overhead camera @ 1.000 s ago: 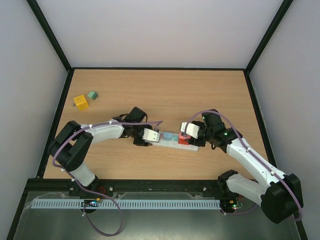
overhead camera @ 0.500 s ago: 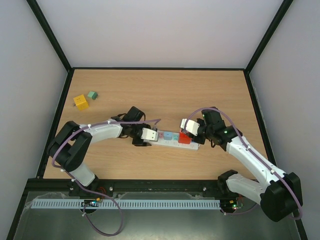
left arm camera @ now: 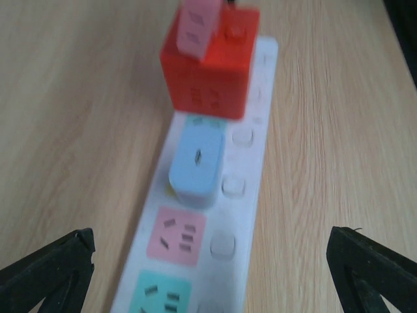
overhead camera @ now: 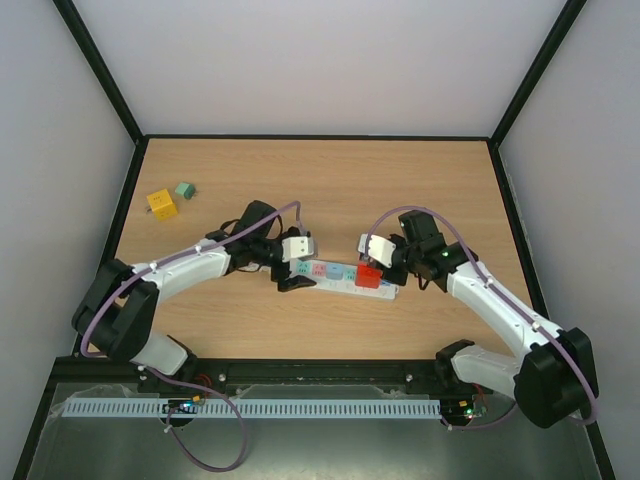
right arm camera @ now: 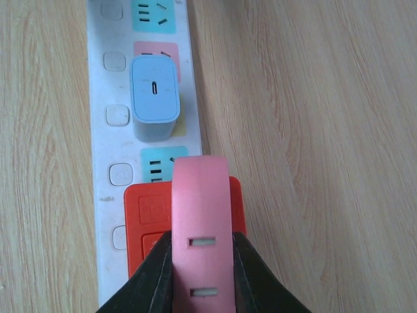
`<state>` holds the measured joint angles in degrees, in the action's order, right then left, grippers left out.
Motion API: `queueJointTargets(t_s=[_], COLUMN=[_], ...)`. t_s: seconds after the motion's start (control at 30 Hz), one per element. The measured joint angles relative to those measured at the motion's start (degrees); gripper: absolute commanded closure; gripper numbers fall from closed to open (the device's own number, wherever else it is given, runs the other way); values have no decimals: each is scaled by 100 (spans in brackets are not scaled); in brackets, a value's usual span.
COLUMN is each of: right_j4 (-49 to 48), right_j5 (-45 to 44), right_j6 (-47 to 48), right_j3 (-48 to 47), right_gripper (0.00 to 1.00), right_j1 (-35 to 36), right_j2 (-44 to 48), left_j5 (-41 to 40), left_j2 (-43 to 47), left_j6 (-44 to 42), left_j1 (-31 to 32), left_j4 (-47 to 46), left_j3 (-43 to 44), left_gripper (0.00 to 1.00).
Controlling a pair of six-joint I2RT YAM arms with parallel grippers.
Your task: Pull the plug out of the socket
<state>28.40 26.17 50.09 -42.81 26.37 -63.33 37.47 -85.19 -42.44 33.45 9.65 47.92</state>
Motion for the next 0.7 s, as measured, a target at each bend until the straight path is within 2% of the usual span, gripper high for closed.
queueJointTargets(t_s=[0.17,0.33,0.7], right_j4=[107,144,254], right_j5=[199,313,391], right_j6=[-35,-66,-66], right_j3=[-190,-271,-337], right_gripper=[88,89,91], right_j1=[-57,-74,-111], right_j2=[-240,-352,-398], left_j5=[358,461,785], left_j2=[-83,-551,-1593], left_j6=[1051,1847,1998], left_j1=[76,356,815], left_j4=[-1187,-2337,-3126], left_j3=[-74,-105,337], left_gripper=[1,1,2])
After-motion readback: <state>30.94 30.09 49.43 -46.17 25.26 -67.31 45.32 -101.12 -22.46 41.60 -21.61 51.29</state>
